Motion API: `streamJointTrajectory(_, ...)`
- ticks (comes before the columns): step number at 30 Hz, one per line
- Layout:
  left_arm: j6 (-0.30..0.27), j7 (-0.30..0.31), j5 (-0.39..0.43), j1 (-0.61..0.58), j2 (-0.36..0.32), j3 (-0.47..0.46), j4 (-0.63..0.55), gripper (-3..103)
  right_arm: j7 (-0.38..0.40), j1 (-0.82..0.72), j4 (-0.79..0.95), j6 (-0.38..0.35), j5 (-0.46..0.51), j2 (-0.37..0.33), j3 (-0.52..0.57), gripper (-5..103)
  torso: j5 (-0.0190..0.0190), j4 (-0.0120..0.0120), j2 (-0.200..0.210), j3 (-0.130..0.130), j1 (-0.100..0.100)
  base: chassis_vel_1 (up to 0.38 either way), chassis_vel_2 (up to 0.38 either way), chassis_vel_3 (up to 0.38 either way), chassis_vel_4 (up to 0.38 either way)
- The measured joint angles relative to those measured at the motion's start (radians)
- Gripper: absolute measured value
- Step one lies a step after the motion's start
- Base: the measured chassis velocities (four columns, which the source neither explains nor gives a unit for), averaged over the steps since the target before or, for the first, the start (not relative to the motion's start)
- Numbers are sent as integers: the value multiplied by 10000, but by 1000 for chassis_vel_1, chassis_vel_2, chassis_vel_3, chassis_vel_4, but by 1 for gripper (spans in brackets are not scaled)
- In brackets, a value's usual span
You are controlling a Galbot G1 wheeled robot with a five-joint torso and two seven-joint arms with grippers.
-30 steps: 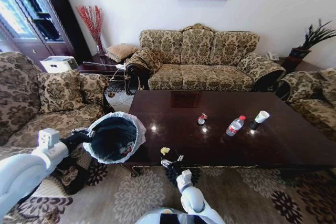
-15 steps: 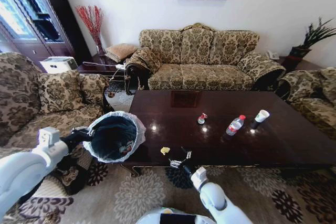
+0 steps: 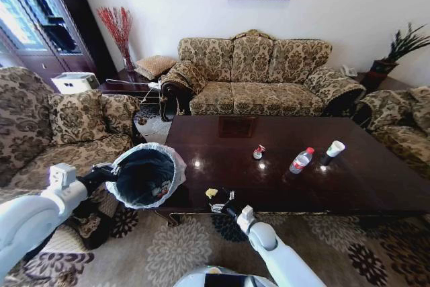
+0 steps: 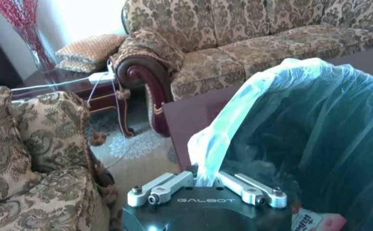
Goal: Move to the front of the table and place the trash on the table into the trash bin.
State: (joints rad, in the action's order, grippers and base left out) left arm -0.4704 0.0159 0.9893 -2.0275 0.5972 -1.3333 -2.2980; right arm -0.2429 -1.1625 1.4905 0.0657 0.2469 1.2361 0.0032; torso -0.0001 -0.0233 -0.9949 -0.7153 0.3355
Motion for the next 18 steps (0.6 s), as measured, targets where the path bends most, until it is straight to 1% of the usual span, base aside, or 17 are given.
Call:
streamJointTrajectory(1,1,0,9,2,-32,2,21,0,21,35,-93,1,-32,70,-10,88,1,0,0,0,0,0,0,0,0)
streamJointTrajectory(3,3,2,14,3,-44,3,29,0,35,52,-149,1,-59,100,-11,88,2,0,0,0,0,0,0,0,0)
streamJointTrajectory(5,6,9,25,6,-93,13,66,0,60,89,-336,29,-102,168,-11,77,1,0,0,0,0,0,0,0,0)
streamJointTrajectory(6,6,9,25,6,-93,13,66,0,60,89,-336,29,-102,168,-11,77,1,0,0,0,0,0,0,0,0)
streamJointTrajectory(9,15,10,32,18,-148,29,125,0,68,86,-409,51,-105,174,0,60,1,1,0,0,0,0,0,0,0)
streamJointTrajectory(10,15,10,32,18,-148,29,125,0,68,86,-409,51,-105,174,0,60,1,1,0,0,0,0,0,0,0)
streamJointTrajectory(12,26,11,34,35,-169,52,162,0,96,66,-430,85,-105,192,11,48,1,1,0,1,0,0,0,0,0)
streamJointTrajectory(13,26,11,34,35,-169,52,162,0,96,66,-430,85,-105,192,11,48,1,1,0,1,0,0,0,0,0)
streamJointTrajectory(16,33,11,34,37,-167,62,161,0,150,24,-457,124,-85,221,53,33,1,0,0,1,0,0,0,0,0)
streamJointTrajectory(17,33,11,34,37,-167,62,161,0,150,24,-457,124,-85,221,53,33,1,0,0,1,0,0,0,0,0)
streamJointTrajectory(18,36,10,34,35,-164,62,161,0,164,8,-452,125,-58,216,55,27,1,0,0,1,-1,0,0,0,0)
